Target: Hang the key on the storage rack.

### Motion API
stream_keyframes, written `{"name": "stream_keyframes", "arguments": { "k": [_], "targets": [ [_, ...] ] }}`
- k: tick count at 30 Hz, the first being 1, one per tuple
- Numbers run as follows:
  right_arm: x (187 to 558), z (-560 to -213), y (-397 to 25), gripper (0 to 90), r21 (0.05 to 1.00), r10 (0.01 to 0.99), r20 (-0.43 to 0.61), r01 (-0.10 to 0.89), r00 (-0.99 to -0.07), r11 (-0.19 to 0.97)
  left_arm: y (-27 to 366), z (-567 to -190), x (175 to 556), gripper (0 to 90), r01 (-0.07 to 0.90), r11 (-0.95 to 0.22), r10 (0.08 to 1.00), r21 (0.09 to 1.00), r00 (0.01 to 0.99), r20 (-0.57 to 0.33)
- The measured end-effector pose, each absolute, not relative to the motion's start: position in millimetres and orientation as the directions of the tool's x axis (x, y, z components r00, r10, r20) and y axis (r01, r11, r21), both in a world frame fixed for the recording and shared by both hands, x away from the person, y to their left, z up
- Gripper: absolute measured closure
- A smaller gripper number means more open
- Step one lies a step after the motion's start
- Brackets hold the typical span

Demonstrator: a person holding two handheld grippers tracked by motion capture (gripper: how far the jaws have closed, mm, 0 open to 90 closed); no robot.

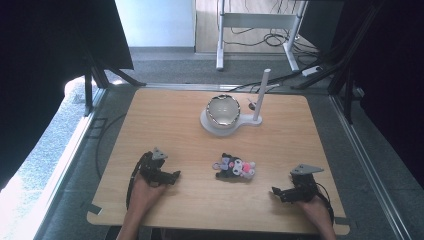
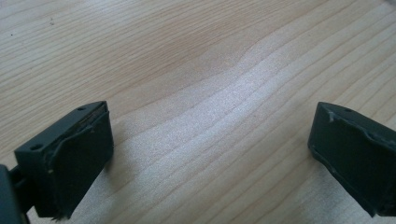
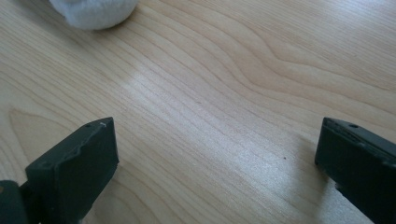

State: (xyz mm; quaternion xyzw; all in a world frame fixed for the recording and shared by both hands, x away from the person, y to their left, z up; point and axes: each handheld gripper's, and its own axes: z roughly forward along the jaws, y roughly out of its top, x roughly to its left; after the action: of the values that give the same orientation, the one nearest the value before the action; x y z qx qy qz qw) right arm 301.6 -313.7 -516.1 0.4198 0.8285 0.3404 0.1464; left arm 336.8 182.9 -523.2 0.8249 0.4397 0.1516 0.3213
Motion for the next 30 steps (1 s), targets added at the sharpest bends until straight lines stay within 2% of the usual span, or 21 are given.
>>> {"name": "stream_keyframes", "arguments": {
  "k": [18,30],
  "targets": [
    [309.1,-496.3,-306.5,0.0,0.633,0.741,0.001,0.574,-0.672,0.520,182.8,-523.2,336.8,0.1,0.628,-0.407,0.823,0.663,0.567,-0.032],
    [317.5,-486.0,-299.3,0.0,0.608,0.718,0.016,0.577,-0.695,0.545,182.8,-523.2,336.8,0.0,0.628,-0.407,0.823,0.664,0.567,-0.032]
  ]
}}
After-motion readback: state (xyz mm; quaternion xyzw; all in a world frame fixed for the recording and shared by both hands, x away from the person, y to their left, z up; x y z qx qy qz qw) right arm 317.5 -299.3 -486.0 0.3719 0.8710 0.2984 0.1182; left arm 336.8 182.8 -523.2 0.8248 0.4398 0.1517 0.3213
